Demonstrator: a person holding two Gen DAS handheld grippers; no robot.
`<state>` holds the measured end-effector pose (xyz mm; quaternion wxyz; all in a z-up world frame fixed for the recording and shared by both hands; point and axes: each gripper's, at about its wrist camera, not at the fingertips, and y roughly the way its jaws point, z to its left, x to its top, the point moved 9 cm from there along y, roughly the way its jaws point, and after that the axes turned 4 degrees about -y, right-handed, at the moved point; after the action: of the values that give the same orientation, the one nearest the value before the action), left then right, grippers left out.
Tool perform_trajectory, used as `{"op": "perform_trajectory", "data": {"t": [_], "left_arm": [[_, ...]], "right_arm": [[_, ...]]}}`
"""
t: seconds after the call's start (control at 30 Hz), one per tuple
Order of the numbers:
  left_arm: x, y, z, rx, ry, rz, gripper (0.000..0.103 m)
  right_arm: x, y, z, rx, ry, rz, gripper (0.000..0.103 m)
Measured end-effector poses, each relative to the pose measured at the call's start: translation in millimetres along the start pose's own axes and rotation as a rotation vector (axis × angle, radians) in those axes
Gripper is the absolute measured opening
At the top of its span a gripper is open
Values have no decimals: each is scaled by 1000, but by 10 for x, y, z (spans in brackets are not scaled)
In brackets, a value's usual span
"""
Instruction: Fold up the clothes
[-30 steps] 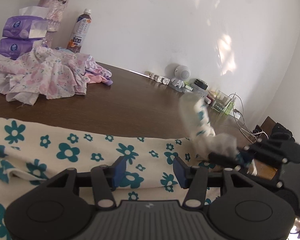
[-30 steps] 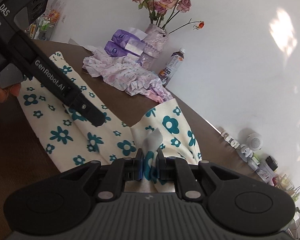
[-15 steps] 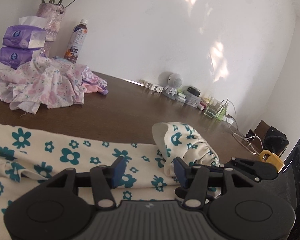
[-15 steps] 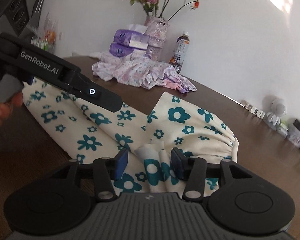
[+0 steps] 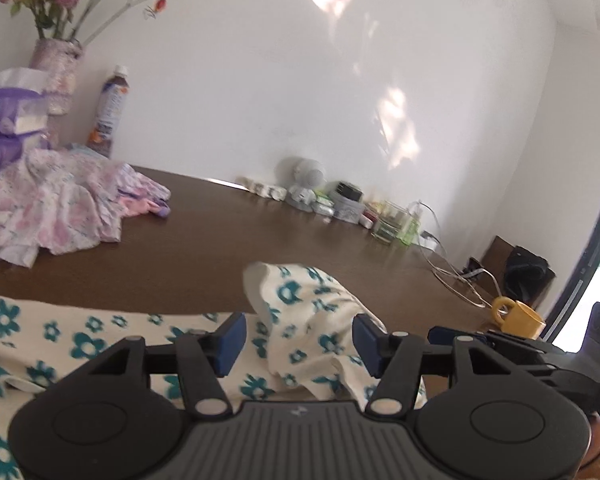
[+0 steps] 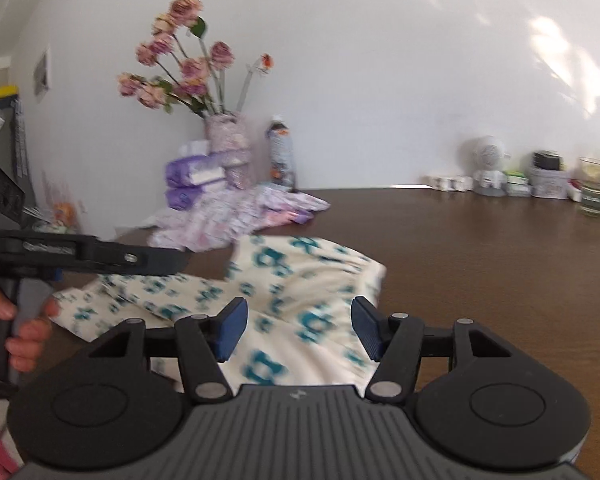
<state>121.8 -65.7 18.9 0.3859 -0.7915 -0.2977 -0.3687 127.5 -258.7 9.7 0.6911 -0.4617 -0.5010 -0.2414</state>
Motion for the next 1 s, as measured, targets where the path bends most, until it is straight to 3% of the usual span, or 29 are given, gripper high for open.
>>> {"op": "perform_trajectory", "data": {"t": [0.13, 0.27, 0.33, 0.37, 0.57, 0.73, 0.8, 0.87, 0.93, 0.97, 1.0], "left_arm": [[-203, 119, -224, -82, 71, 107, 67], [-421, 280, -357, -66, 185, 190, 65], [-495, 373, -388, -52, 233, 213, 34], [-504, 405, -388, -44, 245, 216, 3], [-376, 364, -375, -15, 278, 144, 4], [-456, 382, -280, 38, 297, 148, 4], [-467, 398, -249, 55, 290, 149, 4], [-456, 374, -226, 50, 272, 150, 9], [-449, 331, -221, 36, 271, 157, 32], [-450, 311, -233, 25, 278, 160, 55], [-451, 290, -244, 15, 286, 163, 67]], "right_arm": [[-201, -38, -153, -17, -2, 77, 59], [-327, -52, -23, -7, -129, 127, 59], [-354, -33, 43, -17, -189, 136, 59], [-364, -22, 74, -23, -216, 138, 59], [-319, 96, 244, -89, -397, 114, 58], [-283, 281, 370, -88, -488, 107, 40], [-324, 345, 401, -88, -527, 118, 27], [-356, 389, 421, -89, -549, 126, 19], [-357, 400, 413, -89, -546, 124, 16], [-338, 393, 408, -89, -534, 117, 15], [-319, 388, 396, -88, -518, 111, 14]]}}
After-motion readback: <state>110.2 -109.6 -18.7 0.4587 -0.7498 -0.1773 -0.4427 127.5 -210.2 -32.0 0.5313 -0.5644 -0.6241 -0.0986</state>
